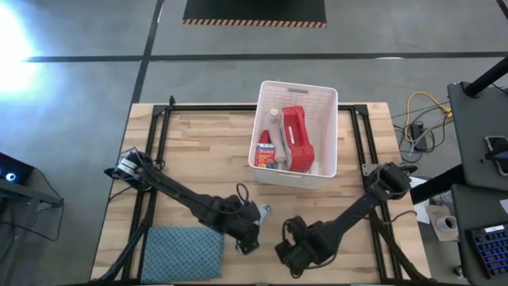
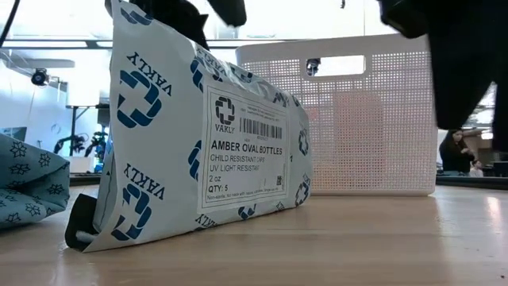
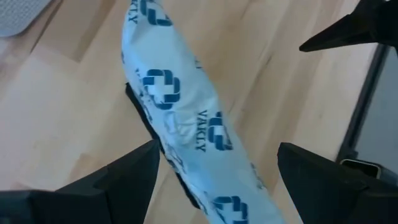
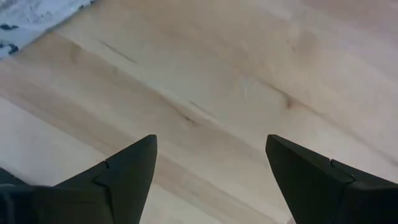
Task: Pick & place medical supplies in basket/bin
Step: Put the light blue mailer bag into the white bin
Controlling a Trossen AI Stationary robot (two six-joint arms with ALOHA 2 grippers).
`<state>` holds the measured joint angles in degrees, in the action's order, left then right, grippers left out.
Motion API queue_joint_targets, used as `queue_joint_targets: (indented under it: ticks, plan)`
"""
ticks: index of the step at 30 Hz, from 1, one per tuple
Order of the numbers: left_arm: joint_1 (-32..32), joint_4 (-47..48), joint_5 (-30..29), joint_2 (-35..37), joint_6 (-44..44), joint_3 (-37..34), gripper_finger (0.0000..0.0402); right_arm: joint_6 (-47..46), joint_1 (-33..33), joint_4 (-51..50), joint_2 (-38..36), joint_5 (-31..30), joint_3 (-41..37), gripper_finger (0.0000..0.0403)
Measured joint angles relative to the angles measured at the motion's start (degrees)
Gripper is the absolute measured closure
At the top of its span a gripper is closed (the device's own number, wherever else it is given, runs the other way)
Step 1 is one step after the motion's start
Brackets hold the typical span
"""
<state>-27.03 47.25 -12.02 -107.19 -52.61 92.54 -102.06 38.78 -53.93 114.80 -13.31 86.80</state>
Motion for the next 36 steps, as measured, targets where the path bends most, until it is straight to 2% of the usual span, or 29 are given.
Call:
queue_joint_targets:
  ticks: [3,9,14,25,36]
  plan:
    - [0.0,0.2,0.0,-0.1,-1.2,0.4,0.0098,-2.3,1.4,-0.4,0.0,-0.8,-0.2,0.0115]
    - [0.1,-0.7,1.5,-0.2,-7.3,-3.1,0.0098,-8.2,4.3,-2.1,0.0,-3.3,-0.2,0.0117]
    - [0.0,-2.7,1.9,-0.2,-7.9,-3.7,0.0098,-10.7,5.6,-3.1,0.1,-3.8,-0.4,0.0118]
    - [0.1,-2.9,1.9,-1.2,-10.7,-3.7,0.0098,-11.4,5.7,-3.1,0.2,-5.3,-1.1,0.0120]
    - [1.4,-3.5,3.0,-6.0,-8.5,-3.7,0.0098,-11.5,5.7,-2.9,0.2,-5.0,-2.8,0.0131]
